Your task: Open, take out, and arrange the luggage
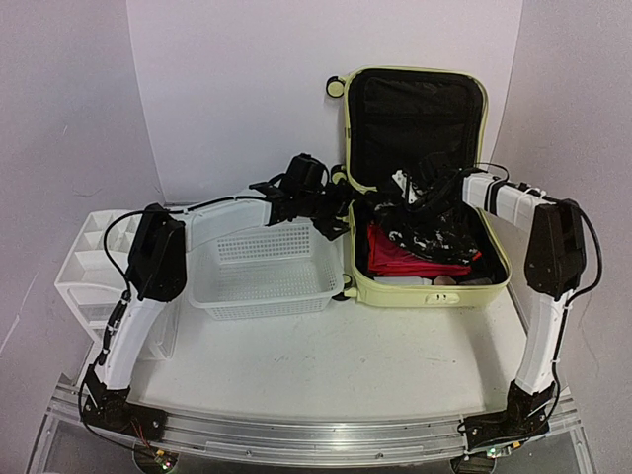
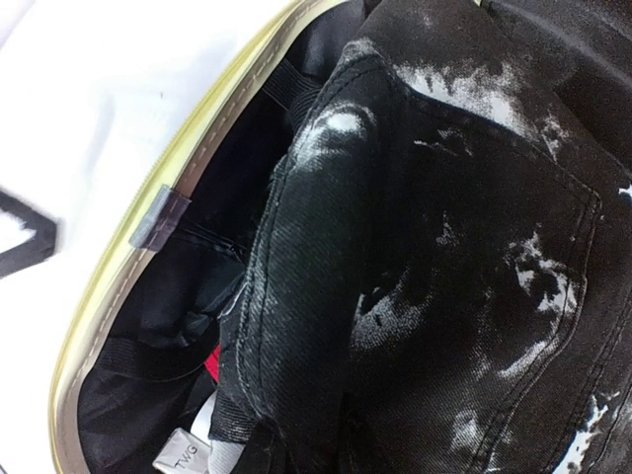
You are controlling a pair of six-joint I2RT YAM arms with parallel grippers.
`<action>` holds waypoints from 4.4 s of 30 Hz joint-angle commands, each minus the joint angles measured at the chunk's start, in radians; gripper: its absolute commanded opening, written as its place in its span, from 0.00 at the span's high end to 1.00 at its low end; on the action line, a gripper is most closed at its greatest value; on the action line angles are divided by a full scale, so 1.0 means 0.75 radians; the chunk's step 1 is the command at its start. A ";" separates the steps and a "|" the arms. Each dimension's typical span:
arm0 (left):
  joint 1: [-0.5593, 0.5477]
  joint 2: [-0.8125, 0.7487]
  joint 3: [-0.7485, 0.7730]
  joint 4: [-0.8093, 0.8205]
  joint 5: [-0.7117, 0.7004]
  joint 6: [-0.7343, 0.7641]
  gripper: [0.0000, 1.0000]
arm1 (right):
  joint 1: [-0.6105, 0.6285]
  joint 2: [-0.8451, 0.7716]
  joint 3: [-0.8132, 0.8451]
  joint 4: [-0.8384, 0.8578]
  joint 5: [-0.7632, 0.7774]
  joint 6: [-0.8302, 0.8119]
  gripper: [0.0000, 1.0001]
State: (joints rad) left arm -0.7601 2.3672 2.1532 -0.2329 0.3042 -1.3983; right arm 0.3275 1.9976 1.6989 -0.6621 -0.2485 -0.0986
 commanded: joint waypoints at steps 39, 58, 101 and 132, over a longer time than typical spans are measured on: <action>-0.144 0.597 0.733 0.138 -0.327 0.180 0.60 | 0.006 -0.428 -0.473 0.227 -0.327 -0.084 1.00; -0.142 0.235 0.604 0.205 -0.247 0.336 1.00 | 0.021 -0.703 -0.356 -0.072 0.195 0.236 0.18; 0.425 -1.072 -1.301 0.214 0.229 0.944 1.00 | 0.137 -0.822 -0.407 -0.207 0.191 0.227 0.22; 0.451 -0.961 -1.377 -0.017 -0.048 1.271 1.00 | 0.175 -0.796 -0.400 -0.224 0.239 0.203 0.20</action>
State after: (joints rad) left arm -0.4263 1.6291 1.0863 -0.2367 0.3077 -0.5228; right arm 0.4507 1.3914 1.3785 -0.8425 -0.0849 0.0635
